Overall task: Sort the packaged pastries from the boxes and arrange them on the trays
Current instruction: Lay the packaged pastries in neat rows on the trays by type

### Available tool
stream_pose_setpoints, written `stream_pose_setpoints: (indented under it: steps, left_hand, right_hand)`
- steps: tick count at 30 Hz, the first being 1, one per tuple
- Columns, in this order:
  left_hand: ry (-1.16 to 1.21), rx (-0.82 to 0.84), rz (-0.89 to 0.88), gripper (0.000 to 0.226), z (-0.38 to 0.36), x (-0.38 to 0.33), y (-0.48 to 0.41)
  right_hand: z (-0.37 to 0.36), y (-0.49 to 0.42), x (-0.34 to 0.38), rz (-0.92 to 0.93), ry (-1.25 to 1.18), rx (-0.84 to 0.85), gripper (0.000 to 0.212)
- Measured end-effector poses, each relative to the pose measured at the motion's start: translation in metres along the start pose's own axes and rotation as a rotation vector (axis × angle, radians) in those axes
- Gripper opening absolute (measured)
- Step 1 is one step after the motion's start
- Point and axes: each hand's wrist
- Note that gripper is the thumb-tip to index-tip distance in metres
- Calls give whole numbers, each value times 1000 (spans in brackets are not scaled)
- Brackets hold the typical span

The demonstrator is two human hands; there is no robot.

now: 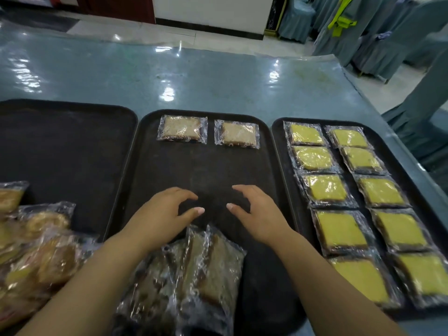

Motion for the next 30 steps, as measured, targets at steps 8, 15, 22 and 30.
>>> stream_pose_setpoints:
  steps: [8,15,22,30]
  left_hand:
    - [-141,52,80,63,-35,-8,44]
    - [-147,92,171,72,-42,-8,49]
    - [60,-6,163,79,-39,-6,47]
    - [162,-138,156,40,-18,5,21]
  right_hand:
    - [-16,69,2,-131,-160,251,64]
    - [-17,80,-4,-191,-49,362,76]
    - [-13,78,-18,-257,-36,281,39]
    - [10,50,-22,-396,-240,-50,24]
Point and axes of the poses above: each hand's wrist, its own y-axis away from the middle knuckle, its own z-axis out of the back of the hand, x = y × z, and after that the axes turned 4 degrees about z, right-handed
